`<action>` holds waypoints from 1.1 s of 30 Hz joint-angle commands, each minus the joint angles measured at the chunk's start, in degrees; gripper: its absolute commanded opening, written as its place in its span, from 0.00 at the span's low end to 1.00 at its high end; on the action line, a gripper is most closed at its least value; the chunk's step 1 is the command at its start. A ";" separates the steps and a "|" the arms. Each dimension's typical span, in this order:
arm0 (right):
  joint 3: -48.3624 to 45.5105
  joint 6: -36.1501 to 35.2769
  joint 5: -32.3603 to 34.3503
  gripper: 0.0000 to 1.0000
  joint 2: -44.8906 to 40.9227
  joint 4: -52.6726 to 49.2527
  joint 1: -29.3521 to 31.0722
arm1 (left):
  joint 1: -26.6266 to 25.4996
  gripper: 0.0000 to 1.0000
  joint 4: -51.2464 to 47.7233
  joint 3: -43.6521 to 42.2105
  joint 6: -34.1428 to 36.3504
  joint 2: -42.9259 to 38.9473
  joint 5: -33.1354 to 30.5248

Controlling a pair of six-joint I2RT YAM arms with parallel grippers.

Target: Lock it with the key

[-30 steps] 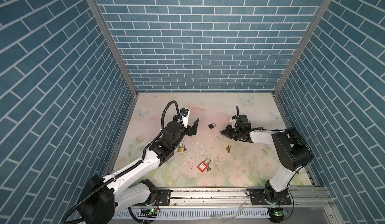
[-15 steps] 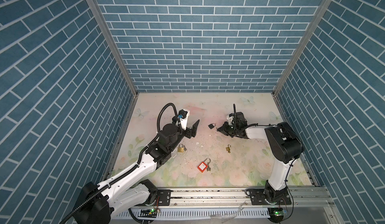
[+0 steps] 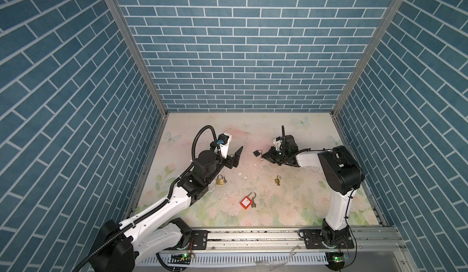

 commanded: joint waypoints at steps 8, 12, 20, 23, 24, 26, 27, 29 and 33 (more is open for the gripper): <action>0.55 1.78 0.26 0.18 1.66 -1.35 0.94 | 0.27 0.86 0.76 -0.70 0.64 -0.17 0.68; 0.85 1.79 -0.04 0.24 1.68 -1.24 0.98 | 0.27 0.86 0.84 -0.61 0.67 -0.15 0.74; 2.13 1.79 -0.26 0.25 2.58 -1.44 1.14 | 0.27 0.86 0.40 -0.64 0.81 -0.31 0.51; 2.70 1.91 -0.37 0.25 3.01 -1.44 1.32 | 0.26 0.86 0.23 -0.65 0.90 -0.36 0.42; 2.81 1.96 -0.37 0.25 3.06 -1.45 1.38 | 0.28 0.86 0.24 -0.65 0.98 -0.36 0.35; 3.08 2.05 -0.36 0.25 3.27 -1.44 1.42 | 0.30 0.86 0.19 -0.61 1.10 -0.36 0.35; 3.23 2.05 -0.37 0.25 3.29 -1.59 1.43 | 0.36 0.86 0.12 -0.58 1.15 -0.36 0.30; 3.21 2.05 -0.03 0.25 3.02 -1.79 1.45 | 0.29 0.86 0.14 -0.61 1.23 -0.45 0.25; 1.97 1.80 0.31 0.29 1.27 -1.67 1.34 | 0.28 0.86 0.22 -0.63 0.88 -1.28 -0.15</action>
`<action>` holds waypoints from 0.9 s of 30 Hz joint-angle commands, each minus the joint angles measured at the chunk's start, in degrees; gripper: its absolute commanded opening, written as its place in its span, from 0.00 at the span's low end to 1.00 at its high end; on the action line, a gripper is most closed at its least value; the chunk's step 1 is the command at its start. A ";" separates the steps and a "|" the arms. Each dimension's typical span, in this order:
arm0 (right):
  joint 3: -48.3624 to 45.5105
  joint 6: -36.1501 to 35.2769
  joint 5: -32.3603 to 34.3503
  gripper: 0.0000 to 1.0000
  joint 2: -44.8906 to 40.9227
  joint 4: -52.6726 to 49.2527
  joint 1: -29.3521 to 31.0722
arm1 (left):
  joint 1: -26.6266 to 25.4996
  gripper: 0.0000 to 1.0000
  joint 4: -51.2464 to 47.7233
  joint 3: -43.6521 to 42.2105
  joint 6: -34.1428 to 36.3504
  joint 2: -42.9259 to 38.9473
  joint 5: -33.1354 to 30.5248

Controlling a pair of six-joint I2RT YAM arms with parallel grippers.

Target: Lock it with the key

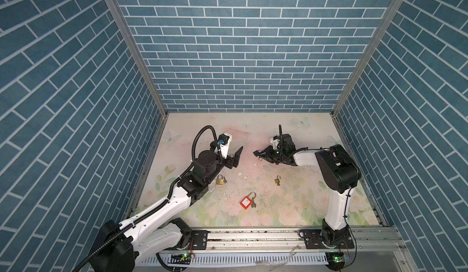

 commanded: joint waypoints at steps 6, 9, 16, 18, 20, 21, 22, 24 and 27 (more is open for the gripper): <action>-4.18 -2.96 4.60 0.53 -8.94 -4.46 0.18 | 0.24 0.86 -1.43 0.32 -8.87 -2.93 -21.85; -6.36 -6.54 7.35 0.61 -14.72 -7.96 0.29 | 1.98 0.86 -1.53 -0.48 -10.70 -4.74 -26.52; -15.40 -10.44 15.76 0.64 -31.03 -16.32 0.29 | 2.17 0.86 -6.20 1.04 -11.37 -7.20 -11.32; -17.72 -11.49 18.51 0.64 -36.15 -20.27 0.25 | 1.57 0.86 -13.96 4.49 -17.40 -5.92 -12.53; -19.69 -12.97 20.79 0.63 -40.75 -24.12 0.24 | -2.38 0.85 -22.36 7.54 -24.81 -4.18 -20.10; -20.75 -13.22 22.04 0.64 -43.01 -25.73 0.24 | -5.09 0.85 -25.82 8.31 -27.02 -3.38 -23.26; -21.99 -13.22 23.45 0.65 -45.32 -27.33 0.24 | -8.96 0.85 -28.19 9.15 -29.03 -2.18 -27.14; -24.57 -12.94 25.05 0.67 -50.37 -28.93 0.24 | -16.42 0.85 -31.51 11.08 -33.55 0.59 -33.46; -28.60 -11.28 27.44 0.69 -57.63 -29.45 0.24 | -23.41 0.85 -37.27 14.50 -46.05 7.01 -35.89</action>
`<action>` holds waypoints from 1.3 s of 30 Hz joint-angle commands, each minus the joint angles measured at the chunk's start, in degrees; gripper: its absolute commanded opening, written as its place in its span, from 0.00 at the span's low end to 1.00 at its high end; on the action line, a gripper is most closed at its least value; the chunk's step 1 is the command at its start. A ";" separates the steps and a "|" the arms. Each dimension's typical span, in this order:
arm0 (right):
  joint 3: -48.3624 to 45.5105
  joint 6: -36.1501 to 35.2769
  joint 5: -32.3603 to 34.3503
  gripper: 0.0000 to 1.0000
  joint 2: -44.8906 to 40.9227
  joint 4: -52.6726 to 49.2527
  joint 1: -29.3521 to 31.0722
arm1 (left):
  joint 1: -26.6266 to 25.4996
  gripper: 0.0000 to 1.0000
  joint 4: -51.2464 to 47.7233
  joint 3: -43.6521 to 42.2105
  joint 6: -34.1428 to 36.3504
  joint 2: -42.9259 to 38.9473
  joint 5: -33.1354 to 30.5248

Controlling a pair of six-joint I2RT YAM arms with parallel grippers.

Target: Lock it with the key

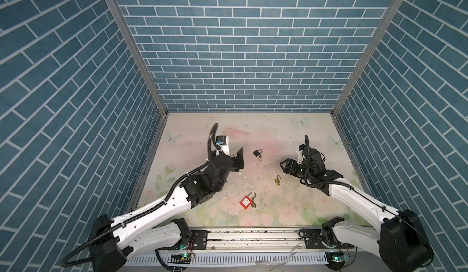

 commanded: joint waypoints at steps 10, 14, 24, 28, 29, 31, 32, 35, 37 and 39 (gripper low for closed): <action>-3.78 -1.08 13.55 0.78 -16.50 -11.43 0.36 | -9.47 0.82 -24.99 17.83 -46.78 26.22 4.12; -4.21 -2.45 13.86 0.77 -18.91 -12.30 0.33 | -9.69 0.81 -34.26 29.72 -49.98 37.55 8.02; -8.18 -1.43 15.63 0.75 -25.86 -11.83 0.15 | -9.40 0.79 -40.41 48.58 -40.89 55.82 12.47; -7.98 -0.21 13.85 0.73 -27.00 -14.56 0.15 | -7.96 0.73 -39.36 49.89 -39.16 58.58 14.14; -7.76 0.38 12.87 0.73 -27.40 -15.33 0.20 | -7.55 0.70 -38.70 49.95 -38.68 59.13 14.93; -7.73 0.71 9.87 0.73 -28.17 -16.34 0.17 | -7.15 0.66 -37.82 50.23 -37.37 60.47 15.52; -7.79 0.74 8.53 0.72 -28.48 -17.20 0.17 | -7.03 0.65 -38.00 50.82 -36.89 61.29 15.80; -7.97 0.91 5.70 0.72 -29.12 -20.55 0.15 | -6.93 0.64 -38.36 52.58 -34.86 63.22 16.07; -8.31 2.01 3.65 0.72 -29.43 -21.26 0.67 | -6.93 0.63 -38.18 53.13 -34.34 64.00 16.59; -8.55 3.34 1.64 0.72 -29.20 -21.75 0.79 | -6.87 0.62 -37.28 53.36 -34.08 64.41 17.38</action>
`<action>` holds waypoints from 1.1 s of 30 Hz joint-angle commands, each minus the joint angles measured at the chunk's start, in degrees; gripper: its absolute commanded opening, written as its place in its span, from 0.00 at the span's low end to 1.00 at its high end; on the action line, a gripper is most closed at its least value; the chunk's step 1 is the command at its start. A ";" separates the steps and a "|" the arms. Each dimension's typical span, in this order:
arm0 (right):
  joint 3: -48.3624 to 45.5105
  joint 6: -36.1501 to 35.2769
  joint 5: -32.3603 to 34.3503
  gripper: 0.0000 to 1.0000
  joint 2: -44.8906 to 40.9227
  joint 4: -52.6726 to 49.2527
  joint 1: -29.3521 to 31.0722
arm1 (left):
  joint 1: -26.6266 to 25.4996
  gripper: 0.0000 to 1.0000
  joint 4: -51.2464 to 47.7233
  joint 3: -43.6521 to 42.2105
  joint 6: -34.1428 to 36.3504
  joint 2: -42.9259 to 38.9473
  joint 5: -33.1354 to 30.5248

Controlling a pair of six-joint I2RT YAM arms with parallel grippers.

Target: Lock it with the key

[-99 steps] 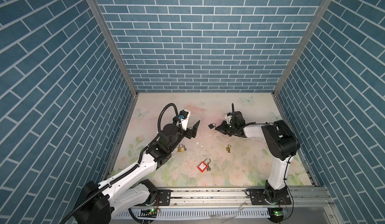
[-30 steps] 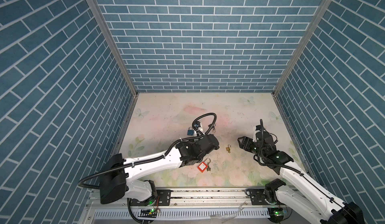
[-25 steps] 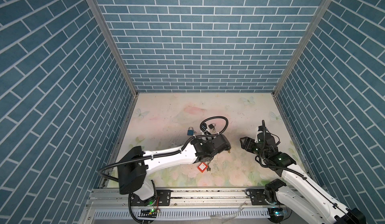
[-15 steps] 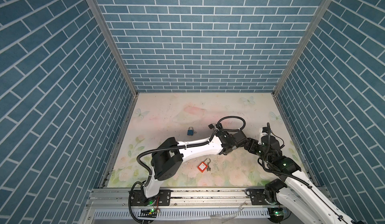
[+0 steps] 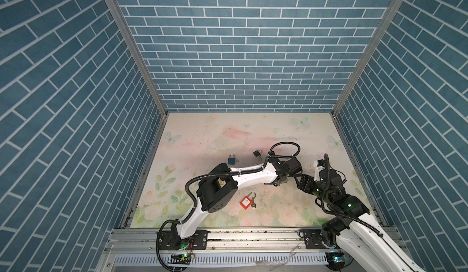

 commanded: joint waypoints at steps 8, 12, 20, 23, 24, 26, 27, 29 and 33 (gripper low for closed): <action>-0.95 3.51 -4.28 0.72 1.10 -4.15 1.12 | 0.59 0.59 1.78 1.52 1.73 2.53 2.94; -1.44 3.42 -4.05 0.72 1.46 -3.47 1.12 | 0.66 0.56 1.80 1.65 1.77 3.36 3.27; -1.88 2.28 -5.62 0.71 2.07 -2.15 1.21 | 0.85 0.53 0.40 3.59 2.28 5.50 3.48; -1.88 2.03 -5.85 0.71 2.09 -2.03 1.21 | 0.94 0.52 -0.73 4.29 2.19 6.27 3.03; -1.80 2.02 -5.85 0.71 2.00 -2.04 1.21 | 0.92 0.51 -1.08 4.48 2.21 6.49 2.92; -1.79 1.95 -5.85 0.71 1.90 -1.98 1.25 | 0.94 0.50 -1.98 4.99 1.96 6.88 2.57; -1.71 1.93 -5.77 0.71 1.81 -1.96 1.21 | 0.92 0.48 -2.42 5.37 1.96 7.08 2.56; -1.60 1.84 -5.50 0.71 1.67 -1.96 1.21 | 0.88 0.46 -4.15 6.27 1.61 7.50 2.15; -1.35 1.75 -4.99 0.71 1.38 -2.13 1.19 | 0.83 0.44 -8.30 8.69 0.77 8.92 1.86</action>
